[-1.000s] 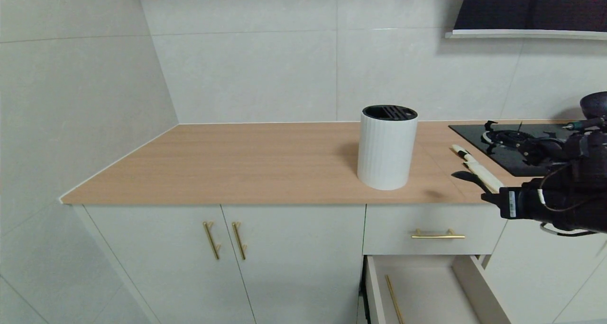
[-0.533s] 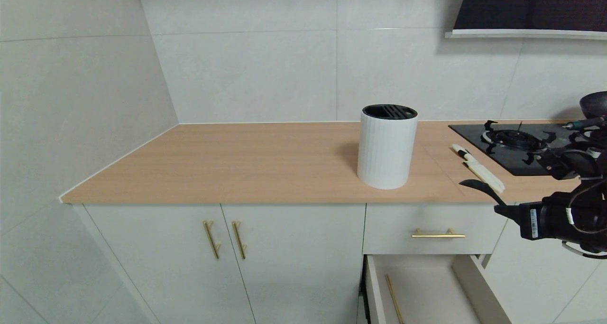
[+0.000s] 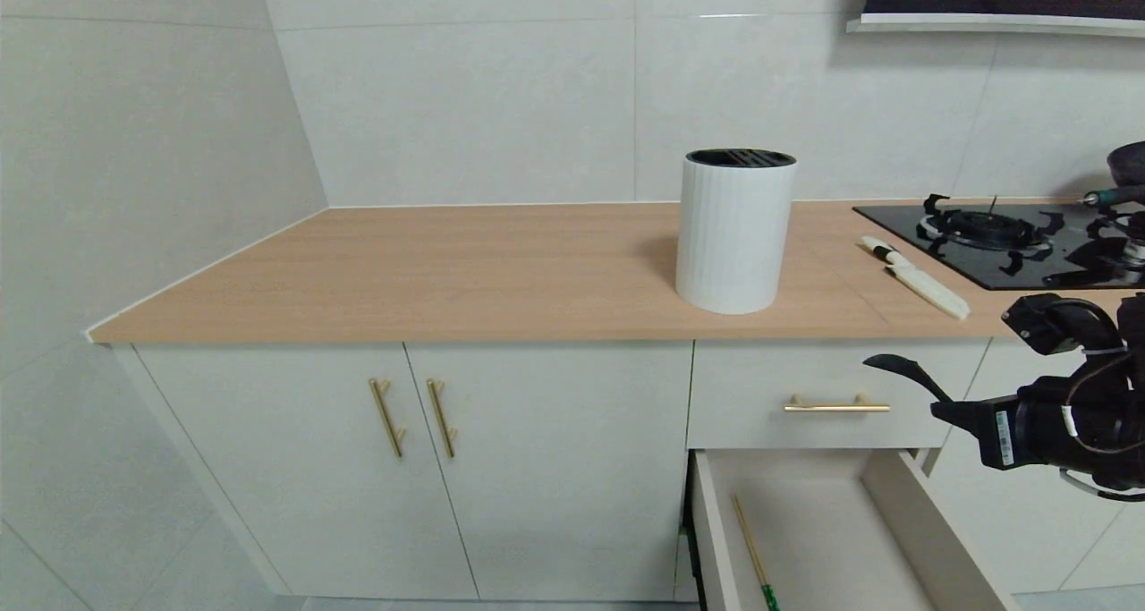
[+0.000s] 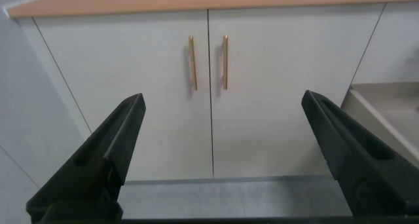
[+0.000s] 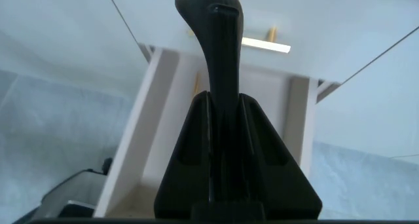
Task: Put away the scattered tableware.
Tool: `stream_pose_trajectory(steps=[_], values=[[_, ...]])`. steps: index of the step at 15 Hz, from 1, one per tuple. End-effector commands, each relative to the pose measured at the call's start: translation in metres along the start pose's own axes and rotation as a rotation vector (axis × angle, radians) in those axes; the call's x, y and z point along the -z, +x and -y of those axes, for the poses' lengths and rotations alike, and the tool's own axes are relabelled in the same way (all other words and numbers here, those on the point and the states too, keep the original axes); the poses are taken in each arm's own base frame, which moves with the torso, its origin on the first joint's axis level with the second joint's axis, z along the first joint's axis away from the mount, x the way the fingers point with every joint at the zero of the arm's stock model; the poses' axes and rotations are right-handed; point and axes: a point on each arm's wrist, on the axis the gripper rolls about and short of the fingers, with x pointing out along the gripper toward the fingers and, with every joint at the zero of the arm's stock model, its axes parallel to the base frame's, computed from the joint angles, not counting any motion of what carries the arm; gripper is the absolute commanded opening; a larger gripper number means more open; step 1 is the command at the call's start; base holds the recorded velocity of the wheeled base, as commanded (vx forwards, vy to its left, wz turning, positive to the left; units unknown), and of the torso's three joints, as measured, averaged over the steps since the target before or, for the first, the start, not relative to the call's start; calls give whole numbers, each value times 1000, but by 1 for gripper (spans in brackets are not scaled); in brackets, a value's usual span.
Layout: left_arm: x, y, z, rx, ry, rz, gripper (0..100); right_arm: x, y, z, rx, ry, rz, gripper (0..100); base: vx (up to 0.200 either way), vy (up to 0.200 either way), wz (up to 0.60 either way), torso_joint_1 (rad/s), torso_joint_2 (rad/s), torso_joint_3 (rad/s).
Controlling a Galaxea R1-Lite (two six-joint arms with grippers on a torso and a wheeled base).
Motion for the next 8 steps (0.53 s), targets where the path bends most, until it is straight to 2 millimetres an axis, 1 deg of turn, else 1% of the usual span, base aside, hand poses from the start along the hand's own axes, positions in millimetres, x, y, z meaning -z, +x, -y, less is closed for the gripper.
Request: stream_pose_trajectory(steps=[1,8], values=[[0,0,0,-2,0,0,100,4,7,0,-3,2,-30,0,0,0,0,-198,471,276],[0,0,0,0,0,0,100,14,24,-1,-18,3,-101,0,0,0,0,-175,478,292]])
